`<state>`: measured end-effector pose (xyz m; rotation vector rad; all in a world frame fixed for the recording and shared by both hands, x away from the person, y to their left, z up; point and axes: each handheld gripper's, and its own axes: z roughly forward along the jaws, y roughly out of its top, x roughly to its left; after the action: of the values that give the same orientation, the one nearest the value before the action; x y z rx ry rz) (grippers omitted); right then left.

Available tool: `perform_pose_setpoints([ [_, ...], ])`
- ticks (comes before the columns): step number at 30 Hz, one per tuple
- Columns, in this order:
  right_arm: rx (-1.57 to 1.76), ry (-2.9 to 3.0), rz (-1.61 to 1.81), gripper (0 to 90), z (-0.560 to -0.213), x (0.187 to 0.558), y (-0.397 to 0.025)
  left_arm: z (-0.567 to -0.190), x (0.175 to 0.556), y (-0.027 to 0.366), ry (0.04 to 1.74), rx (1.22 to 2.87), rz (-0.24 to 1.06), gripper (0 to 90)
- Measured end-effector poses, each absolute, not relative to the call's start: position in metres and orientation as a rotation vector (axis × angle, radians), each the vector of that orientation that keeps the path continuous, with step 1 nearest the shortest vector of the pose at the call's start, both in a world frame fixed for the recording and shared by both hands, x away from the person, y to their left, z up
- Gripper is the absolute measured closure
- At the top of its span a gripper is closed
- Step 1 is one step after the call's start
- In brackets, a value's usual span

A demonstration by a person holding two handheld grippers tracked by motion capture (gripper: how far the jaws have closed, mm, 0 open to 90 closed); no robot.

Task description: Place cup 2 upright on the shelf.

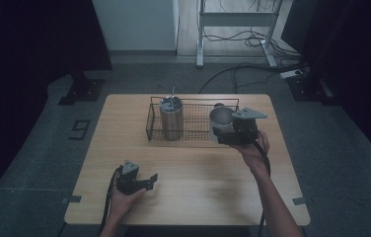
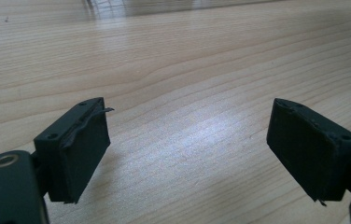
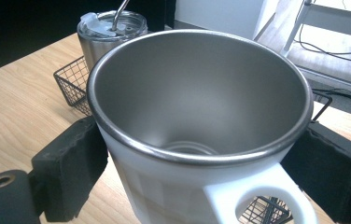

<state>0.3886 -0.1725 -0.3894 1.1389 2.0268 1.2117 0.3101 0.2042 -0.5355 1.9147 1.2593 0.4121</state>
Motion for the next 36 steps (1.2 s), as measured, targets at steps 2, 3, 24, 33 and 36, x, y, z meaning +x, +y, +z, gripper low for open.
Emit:
perform_pose_setpoints([
  [2,1.143,2.027,1.210,9.0,-0.389,0.390,-0.172,-0.536,0.310,0.204,1.260,1.914,0.413,13.1],
  [3,1.146,2.026,1.210,9.0,-0.389,0.391,-0.172,-0.536,0.310,0.205,1.261,1.914,0.413,13.0],
  [24,1.155,2.032,1.180,9.0,-0.385,0.411,-0.168,-0.535,0.311,0.208,1.269,1.896,0.398,13.1],
  [33,1.166,2.031,1.171,9.0,-0.386,0.423,-0.166,-0.534,0.311,0.210,1.271,1.884,0.393,13.2],
  [36,1.175,2.027,1.169,9.0,-0.387,0.427,-0.166,-0.534,0.311,0.210,1.269,1.884,0.394,13.2],
])
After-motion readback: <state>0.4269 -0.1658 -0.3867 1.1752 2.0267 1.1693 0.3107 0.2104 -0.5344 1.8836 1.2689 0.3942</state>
